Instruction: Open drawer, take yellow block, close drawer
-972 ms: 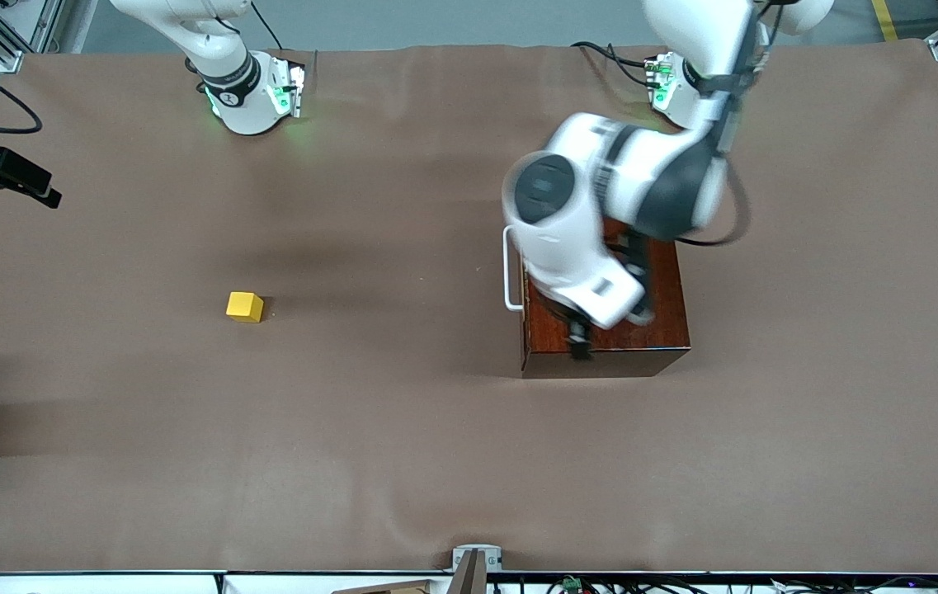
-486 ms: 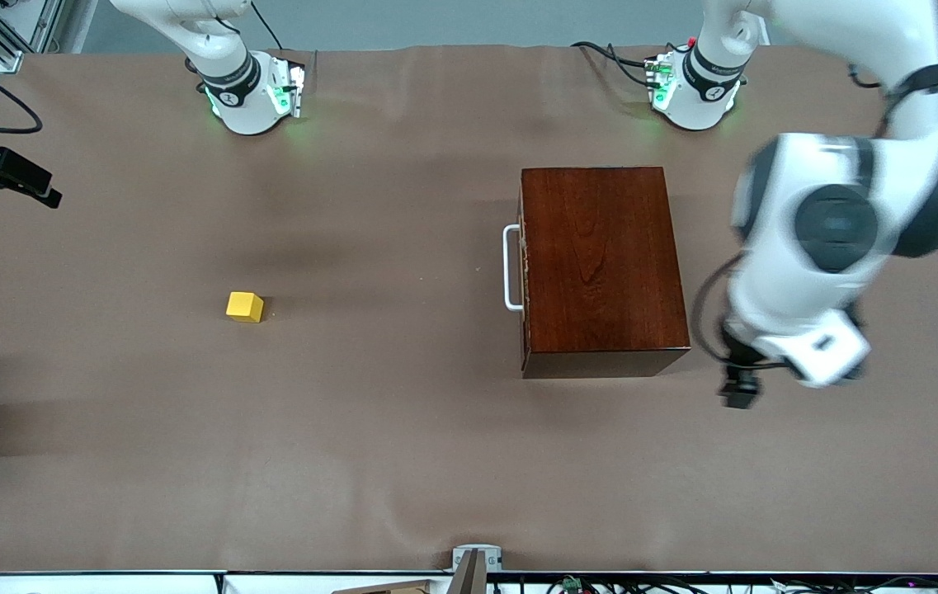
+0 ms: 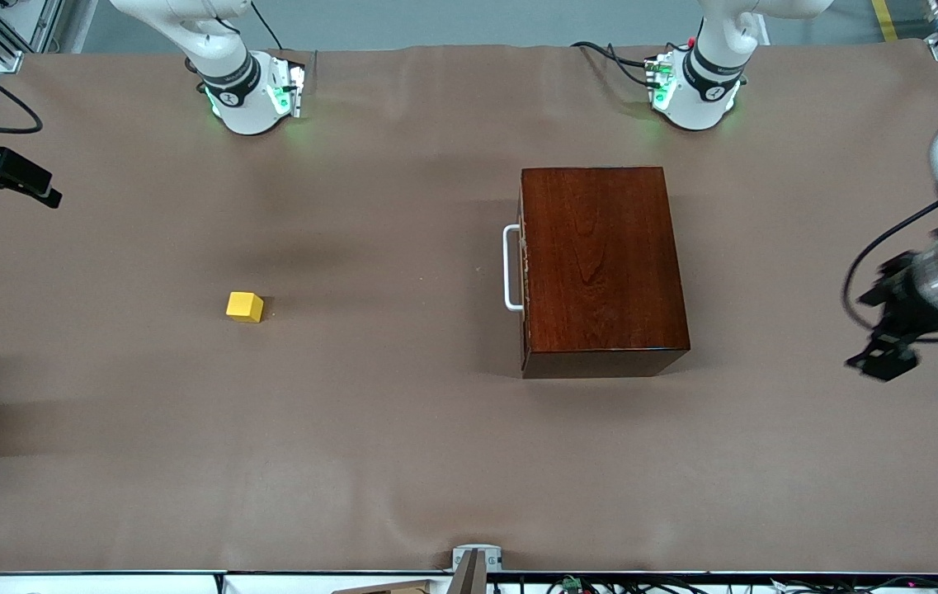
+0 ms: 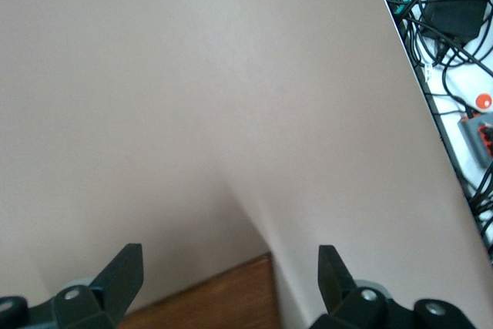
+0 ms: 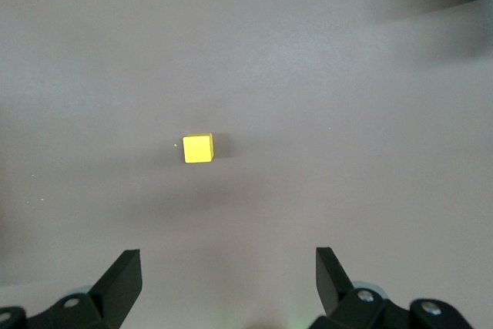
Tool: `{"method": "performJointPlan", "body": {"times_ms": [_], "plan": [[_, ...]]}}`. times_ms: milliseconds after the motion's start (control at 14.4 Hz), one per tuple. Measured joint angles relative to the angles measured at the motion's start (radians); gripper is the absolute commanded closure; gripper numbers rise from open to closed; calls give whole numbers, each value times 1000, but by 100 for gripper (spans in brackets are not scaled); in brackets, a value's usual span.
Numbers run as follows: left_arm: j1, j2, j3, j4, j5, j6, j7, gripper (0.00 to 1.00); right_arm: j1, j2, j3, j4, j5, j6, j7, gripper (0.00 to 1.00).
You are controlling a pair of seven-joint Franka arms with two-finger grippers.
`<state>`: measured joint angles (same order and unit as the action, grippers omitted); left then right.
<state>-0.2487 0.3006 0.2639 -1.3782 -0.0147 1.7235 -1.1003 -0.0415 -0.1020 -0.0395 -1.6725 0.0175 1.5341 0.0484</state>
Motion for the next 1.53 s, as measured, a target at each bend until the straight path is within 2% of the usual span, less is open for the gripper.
{"method": "performJointPlan", "body": {"times_ms": [694, 1181, 1528], "plan": [[107, -264, 3, -205, -3, -104, 651, 0, 0, 0, 0, 0, 0, 0, 0, 0], [126, -281, -14, -217, -3, -126, 912, 0, 0, 0, 0, 0, 0, -1, 0, 0], [206, -289, -155, -175, -3, -187, 1019, 0, 0, 0, 0, 0, 0, -2, 0, 0]]}}
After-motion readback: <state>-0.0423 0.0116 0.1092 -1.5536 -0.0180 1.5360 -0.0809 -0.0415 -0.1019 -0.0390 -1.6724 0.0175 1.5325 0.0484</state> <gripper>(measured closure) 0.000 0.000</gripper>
